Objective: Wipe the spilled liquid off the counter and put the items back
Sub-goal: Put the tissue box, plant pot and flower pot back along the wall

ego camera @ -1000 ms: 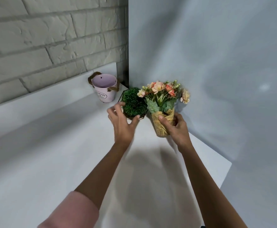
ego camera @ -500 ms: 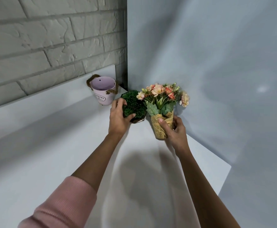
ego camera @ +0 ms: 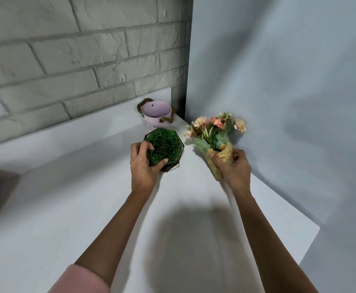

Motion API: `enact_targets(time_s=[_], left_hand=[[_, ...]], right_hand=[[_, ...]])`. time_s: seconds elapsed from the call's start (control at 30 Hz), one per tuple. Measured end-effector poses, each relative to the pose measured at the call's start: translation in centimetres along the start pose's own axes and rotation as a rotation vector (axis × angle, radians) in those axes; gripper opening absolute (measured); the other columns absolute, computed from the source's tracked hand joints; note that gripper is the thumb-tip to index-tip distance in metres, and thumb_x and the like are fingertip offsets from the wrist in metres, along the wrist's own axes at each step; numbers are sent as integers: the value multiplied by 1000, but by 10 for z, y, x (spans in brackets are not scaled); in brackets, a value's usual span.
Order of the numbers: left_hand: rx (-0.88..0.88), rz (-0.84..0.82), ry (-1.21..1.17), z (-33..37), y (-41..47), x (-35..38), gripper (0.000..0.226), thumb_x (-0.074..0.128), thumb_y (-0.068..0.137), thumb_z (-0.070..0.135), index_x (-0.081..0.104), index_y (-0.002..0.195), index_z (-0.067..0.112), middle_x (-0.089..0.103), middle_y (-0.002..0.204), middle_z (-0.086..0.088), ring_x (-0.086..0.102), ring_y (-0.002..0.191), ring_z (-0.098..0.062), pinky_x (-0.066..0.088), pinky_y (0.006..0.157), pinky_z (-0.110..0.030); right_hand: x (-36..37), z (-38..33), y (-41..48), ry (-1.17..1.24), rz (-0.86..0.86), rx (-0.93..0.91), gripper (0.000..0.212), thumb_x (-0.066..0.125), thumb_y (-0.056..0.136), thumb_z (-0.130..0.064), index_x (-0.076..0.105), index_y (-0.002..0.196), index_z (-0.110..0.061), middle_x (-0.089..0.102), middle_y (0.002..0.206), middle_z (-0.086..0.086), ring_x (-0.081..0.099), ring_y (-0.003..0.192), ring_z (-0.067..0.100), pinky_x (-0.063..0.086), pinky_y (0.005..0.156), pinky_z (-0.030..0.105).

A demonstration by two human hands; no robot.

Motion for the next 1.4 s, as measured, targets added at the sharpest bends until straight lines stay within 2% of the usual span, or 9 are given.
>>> enact_targets(time_s=[0.23, 0.47, 0.57, 0.67, 0.73, 0.9, 1.07, 1.23, 1.4], left_hand=[[-59, 97, -14, -18, -11, -49, 44, 84, 63, 12, 55, 96, 6, 42, 105, 1, 49, 93, -14, 54, 83, -43], [-49, 175, -45, -22, -17, -90, 42, 83, 66, 12, 56, 98, 5, 44, 107, 0, 53, 95, -15, 56, 79, -28], [-56, 213, -43, -26, -20, -113, 42, 83, 66, 12, 57, 98, 6, 45, 108, 0, 53, 94, -14, 49, 73, -4], [-46, 286, -3, -34, -23, -143, 42, 83, 66, 14, 57, 98, 6, 45, 106, 0, 52, 89, -11, 42, 69, 3], [-49, 331, 47, -42, -25, -164, 41, 83, 65, 14, 58, 97, 6, 46, 104, 0, 51, 88, -12, 39, 69, 5], [-106, 388, 148, -72, -32, -215, 43, 83, 65, 21, 57, 97, 7, 50, 103, -2, 54, 89, -15, 45, 78, -16], [-150, 385, 206, -103, -36, -254, 47, 85, 63, 25, 58, 96, 5, 54, 100, -6, 42, 85, 0, 37, 71, -9], [-177, 352, 215, -124, -33, -271, 47, 83, 67, 23, 58, 100, 0, 56, 101, -13, 49, 82, -12, 34, 68, 1], [-209, 335, 200, -136, -27, -270, 46, 81, 69, 22, 57, 101, 0, 56, 101, -13, 47, 80, -13, 35, 66, -3]], right_hand=[[19, -17, 6, -259, -18, -35, 73, 80, 67, -45, 50, 118, -3, 63, 114, 19, 59, 105, 36, 49, 81, 40], [50, -68, -26, -471, 245, -177, 74, 77, 68, -47, 46, 117, -1, 47, 123, 22, 40, 116, 38, 30, 93, 44], [102, -97, -54, -191, -103, -322, 55, 63, 85, -44, 50, 120, -3, 53, 123, 16, 46, 117, 32, 34, 99, 40], [159, -119, -88, -17, -528, -172, 55, 48, 90, -54, 48, 129, -14, 57, 127, 10, 55, 115, 26, 42, 95, 30], [192, -127, -107, 13, -669, -106, 58, 37, 92, -60, 47, 131, -17, 57, 130, 9, 56, 115, 28, 45, 99, 36], [253, -145, -150, 67, -803, -88, 62, 30, 92, -62, 52, 124, -13, 60, 124, 15, 58, 112, 32, 47, 97, 48], [298, -149, -181, 103, -898, -48, 57, 31, 95, -56, 49, 128, -13, 56, 130, 15, 54, 118, 31, 45, 100, 47], [329, -147, -190, 63, -915, -54, 56, 26, 97, -53, 47, 131, -14, 53, 135, 13, 51, 120, 27, 37, 87, 28], [346, -145, -186, 27, -893, -42, 56, 23, 98, -52, 46, 134, -15, 48, 140, 12, 47, 125, 27, 34, 90, 28]])
Point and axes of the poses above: each hand's wrist, its own y-axis towards the middle knuckle, its own x-axis out of the palm, z = x × y, the point moved 1 cm from there along y, towards the middle knuckle
